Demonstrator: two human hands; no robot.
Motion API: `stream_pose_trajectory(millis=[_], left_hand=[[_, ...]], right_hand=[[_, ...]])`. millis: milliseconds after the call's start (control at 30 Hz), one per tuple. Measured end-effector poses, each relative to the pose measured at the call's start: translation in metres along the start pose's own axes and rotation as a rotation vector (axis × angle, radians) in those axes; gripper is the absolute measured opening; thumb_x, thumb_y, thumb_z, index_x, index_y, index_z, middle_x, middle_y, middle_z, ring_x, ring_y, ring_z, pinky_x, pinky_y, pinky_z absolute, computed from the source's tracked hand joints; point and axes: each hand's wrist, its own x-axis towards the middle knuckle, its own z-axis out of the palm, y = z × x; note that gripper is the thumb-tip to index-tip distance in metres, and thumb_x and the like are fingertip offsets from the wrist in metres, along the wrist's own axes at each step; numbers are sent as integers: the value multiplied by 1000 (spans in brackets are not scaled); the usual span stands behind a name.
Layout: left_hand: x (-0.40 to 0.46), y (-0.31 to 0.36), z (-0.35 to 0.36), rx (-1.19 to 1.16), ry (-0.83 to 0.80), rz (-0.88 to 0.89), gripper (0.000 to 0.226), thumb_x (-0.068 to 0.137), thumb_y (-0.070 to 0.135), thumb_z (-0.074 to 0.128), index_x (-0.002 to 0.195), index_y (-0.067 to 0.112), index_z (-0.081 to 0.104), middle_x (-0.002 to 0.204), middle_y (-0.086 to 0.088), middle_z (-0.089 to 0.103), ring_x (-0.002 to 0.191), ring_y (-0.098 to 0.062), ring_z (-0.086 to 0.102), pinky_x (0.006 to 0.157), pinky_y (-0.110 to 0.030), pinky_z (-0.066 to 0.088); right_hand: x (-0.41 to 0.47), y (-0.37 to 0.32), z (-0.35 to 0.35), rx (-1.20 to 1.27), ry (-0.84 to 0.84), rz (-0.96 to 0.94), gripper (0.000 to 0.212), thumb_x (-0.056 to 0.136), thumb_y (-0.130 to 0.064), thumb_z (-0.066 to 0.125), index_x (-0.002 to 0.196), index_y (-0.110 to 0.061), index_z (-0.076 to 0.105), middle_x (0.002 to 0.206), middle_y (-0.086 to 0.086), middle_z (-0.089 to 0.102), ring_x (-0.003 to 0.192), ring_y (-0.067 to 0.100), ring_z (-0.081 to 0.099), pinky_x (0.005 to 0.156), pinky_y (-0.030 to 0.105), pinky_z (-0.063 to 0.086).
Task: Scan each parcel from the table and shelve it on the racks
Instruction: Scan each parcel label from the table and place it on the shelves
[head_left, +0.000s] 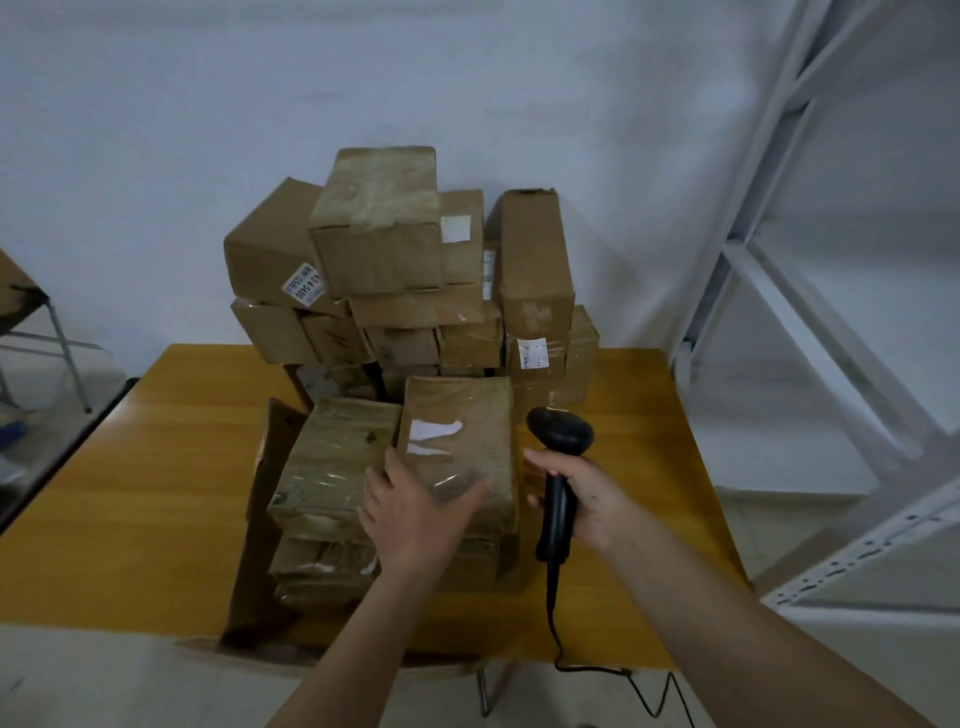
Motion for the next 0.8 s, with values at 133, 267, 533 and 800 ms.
stream_pose_trajectory(millis=[133,267,533,800], left_hand=[[1,5,4,162,-93,-6,143,46,93,57,153,18,0,160,-23,0,148,-38,-1,118,-54,6],[6,13,12,299,-83,12,147,42,99,49,154,19,-4,159,-25,-5,147,-41,-4,117,-55,5],[5,17,10,280,-55,-1,129,50,85,61,149,25,2,150,-22,15,139,-42,16,111,-56,20],[7,15,-27,-451,-253,-84,124,41,69,79,148,41,23,149,-4,32,135,-31,35,109,-55,35]], right_hand=[[-1,4,6,-29,-34,4,49,76,-13,79,120,-2,61,117,18,68,92,26,65,65,30,53],[-2,4,7,-57,-33,3,47,75,-14,80,117,-2,63,112,18,68,84,25,64,66,30,52],[-2,3,2,-88,-13,-22,35,75,-11,79,107,-3,67,98,11,72,87,23,69,64,29,54],[4,-15,-6,67,27,-146,41,75,-11,78,113,-4,65,88,8,74,78,21,70,64,30,53]])
